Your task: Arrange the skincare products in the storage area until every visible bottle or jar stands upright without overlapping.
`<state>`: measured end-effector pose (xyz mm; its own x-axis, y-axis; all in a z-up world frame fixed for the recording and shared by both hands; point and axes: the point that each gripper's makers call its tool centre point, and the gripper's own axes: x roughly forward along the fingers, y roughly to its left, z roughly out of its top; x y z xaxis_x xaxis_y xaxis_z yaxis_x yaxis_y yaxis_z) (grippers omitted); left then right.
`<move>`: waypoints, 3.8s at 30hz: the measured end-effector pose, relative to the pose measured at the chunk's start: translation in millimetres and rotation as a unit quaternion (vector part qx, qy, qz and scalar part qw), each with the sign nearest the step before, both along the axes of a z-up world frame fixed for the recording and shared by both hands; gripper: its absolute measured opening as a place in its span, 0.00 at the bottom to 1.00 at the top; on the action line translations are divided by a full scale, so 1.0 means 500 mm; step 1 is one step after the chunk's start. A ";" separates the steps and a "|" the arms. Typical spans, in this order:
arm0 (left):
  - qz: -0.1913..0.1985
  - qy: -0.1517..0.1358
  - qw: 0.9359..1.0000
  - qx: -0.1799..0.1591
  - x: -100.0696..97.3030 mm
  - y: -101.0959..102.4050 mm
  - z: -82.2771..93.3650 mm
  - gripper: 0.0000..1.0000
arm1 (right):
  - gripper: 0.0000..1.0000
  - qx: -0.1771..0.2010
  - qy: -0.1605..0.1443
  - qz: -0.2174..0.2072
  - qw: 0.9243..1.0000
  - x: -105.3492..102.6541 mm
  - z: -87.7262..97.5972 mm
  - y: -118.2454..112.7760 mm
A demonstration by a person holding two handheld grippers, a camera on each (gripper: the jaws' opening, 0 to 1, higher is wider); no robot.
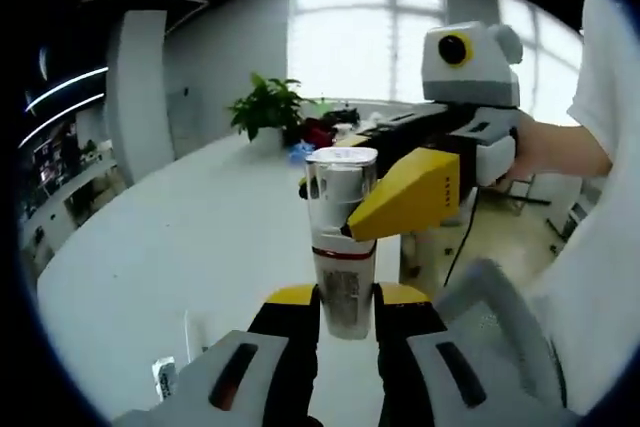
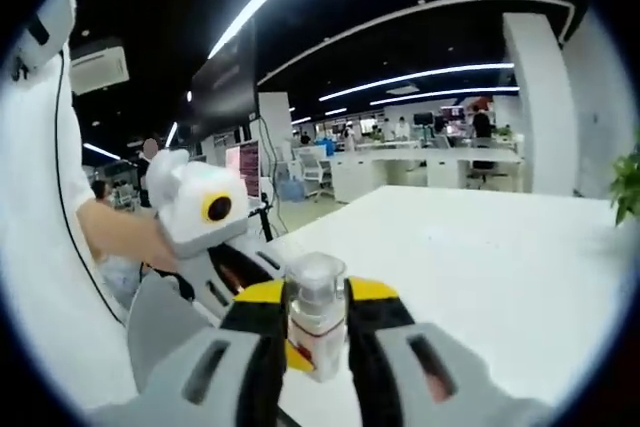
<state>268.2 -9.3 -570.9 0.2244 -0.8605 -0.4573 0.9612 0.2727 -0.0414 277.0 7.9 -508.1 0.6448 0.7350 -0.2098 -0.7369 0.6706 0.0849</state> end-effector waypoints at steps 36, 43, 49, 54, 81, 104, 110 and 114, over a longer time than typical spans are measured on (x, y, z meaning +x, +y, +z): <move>0.026 0.034 0.997 0.063 0.172 -0.038 -0.278 0.19 | 0.22 -0.121 0.071 -0.040 0.989 0.167 -0.281 -0.035; 0.037 0.036 0.997 0.053 0.190 -0.036 -0.275 0.19 | 0.22 -0.113 0.071 -0.039 0.990 0.188 -0.282 -0.034; 0.036 0.045 0.997 0.053 0.191 -0.034 -0.277 0.19 | 0.22 -0.108 0.074 -0.037 0.991 0.188 -0.282 -0.030; 0.036 0.042 0.996 0.066 0.192 -0.026 -0.288 0.19 | 0.22 -0.106 0.073 -0.033 0.991 0.186 -0.283 -0.024; 0.046 0.044 0.996 0.069 0.195 -0.027 -0.288 0.22 | 0.27 -0.126 0.074 -0.009 0.989 0.194 -0.291 -0.013; 0.043 0.049 0.994 0.092 0.193 0.009 -0.288 0.41 | 0.44 -0.114 0.095 -0.046 0.988 0.173 -0.296 -0.042; 0.052 0.053 0.993 0.092 0.179 0.035 -0.282 0.46 | 0.51 -0.120 0.105 -0.050 0.986 0.151 -0.303 -0.047; 0.059 0.055 0.993 0.088 0.171 0.052 -0.270 0.49 | 0.56 -0.121 0.111 -0.055 0.985 0.136 -0.303 -0.053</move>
